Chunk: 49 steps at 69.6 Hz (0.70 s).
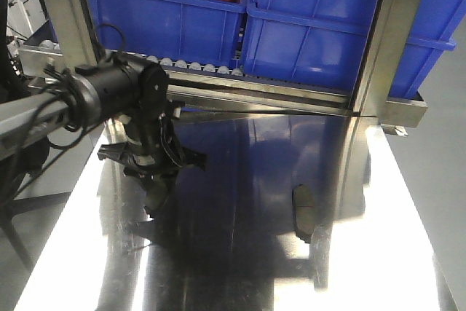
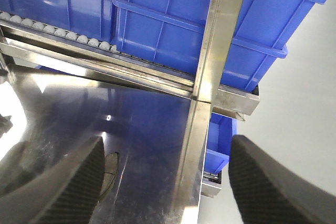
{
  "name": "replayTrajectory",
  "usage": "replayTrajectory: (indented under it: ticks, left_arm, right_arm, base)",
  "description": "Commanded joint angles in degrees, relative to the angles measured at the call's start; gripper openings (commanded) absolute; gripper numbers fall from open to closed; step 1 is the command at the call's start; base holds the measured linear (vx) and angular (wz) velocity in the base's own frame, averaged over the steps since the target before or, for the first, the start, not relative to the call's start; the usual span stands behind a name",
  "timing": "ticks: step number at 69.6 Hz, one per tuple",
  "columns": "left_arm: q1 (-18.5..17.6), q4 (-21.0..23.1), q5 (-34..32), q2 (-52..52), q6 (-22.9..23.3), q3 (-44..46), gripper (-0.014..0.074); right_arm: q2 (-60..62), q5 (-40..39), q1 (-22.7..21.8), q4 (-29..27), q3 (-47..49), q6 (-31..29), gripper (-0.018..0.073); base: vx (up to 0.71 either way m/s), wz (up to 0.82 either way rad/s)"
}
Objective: Move and align brake pads A on conveyor
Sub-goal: 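Close the left gripper on the dark brake pad, then lift the brake pad with the left gripper and raise it away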
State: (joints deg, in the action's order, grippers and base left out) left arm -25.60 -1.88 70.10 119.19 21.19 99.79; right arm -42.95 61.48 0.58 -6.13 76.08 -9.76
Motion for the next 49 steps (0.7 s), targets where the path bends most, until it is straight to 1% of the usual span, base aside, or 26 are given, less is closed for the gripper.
replayTrajectory:
  ticks: [1, 11, 17, 27, 36, 49]
  left_arm:
    - [-0.54, -1.57, 0.01, -6.72, 0.46, 1.62, -0.0008]
    - [-1.46, -5.15, 0.08, -11.19, 0.65, 1.62, -0.0008]
    - [-2.19, -7.23, 0.68, -14.09, 1.87, 1.62, -0.0008]
    - [-2.87, -8.17, 0.75, -18.55, 2.65, 1.33, -0.0008]
    - [-3.95, -11.16, 1.74, -22.33, 3.51, 0.72, -0.0008]
    - [-4.14, -11.65, -1.15, -30.02, 5.1, -5.47, -0.0008]
  right_arm:
    - [-0.07, -3.78, -0.13, 0.01, 1.19, -0.62, 0.0477]
    - [-0.07, -3.78, -0.13, 0.01, 1.19, -0.62, 0.0477]
    - [-0.07, -3.78, -0.13, 0.01, 1.19, -0.62, 0.0477]
    - [-0.07, -3.78, -0.13, 0.01, 1.19, -0.62, 0.0477]
    - [-0.07, -3.78, -0.13, 0.01, 1.19, -0.62, 0.0477]
    - [-0.07, -3.78, -0.13, 0.01, 1.19, -0.62, 0.0477]
  base:
    - [0.0, 0.0]
    - [0.0, 0.0]
    - [0.0, 0.0]
    - [0.0, 0.0]
    - [0.0, 0.0]
    - [0.0, 0.0]
